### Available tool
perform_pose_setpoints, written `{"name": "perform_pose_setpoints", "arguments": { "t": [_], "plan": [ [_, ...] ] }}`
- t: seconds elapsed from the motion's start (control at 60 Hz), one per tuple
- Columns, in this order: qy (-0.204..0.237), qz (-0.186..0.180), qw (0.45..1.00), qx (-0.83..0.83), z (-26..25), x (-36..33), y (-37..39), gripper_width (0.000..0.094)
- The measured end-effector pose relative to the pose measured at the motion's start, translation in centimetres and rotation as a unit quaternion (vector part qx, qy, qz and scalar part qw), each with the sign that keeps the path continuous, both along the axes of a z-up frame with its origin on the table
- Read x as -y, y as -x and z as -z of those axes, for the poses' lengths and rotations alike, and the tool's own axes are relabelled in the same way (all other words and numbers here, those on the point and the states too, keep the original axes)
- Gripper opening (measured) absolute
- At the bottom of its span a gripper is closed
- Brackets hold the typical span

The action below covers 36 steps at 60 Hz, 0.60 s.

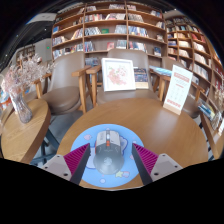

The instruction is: Arrange mouse

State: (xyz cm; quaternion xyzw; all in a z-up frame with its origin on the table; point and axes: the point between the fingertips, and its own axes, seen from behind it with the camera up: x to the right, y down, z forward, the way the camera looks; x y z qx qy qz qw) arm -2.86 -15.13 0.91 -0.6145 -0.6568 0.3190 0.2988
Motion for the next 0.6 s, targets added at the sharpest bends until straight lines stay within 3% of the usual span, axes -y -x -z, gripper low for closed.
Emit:
{"name": "perform_pose_setpoints", "arguments": {
  "t": [0.333,0.6],
  "plan": [
    [0.017,0.003,0.998,-0.052,-12.2,-4.2,-15.1,0.0856],
    [-0.004,0.017,0.996,-0.084,-15.8,-8.2,-26.5,0.0859]
  ]
}}
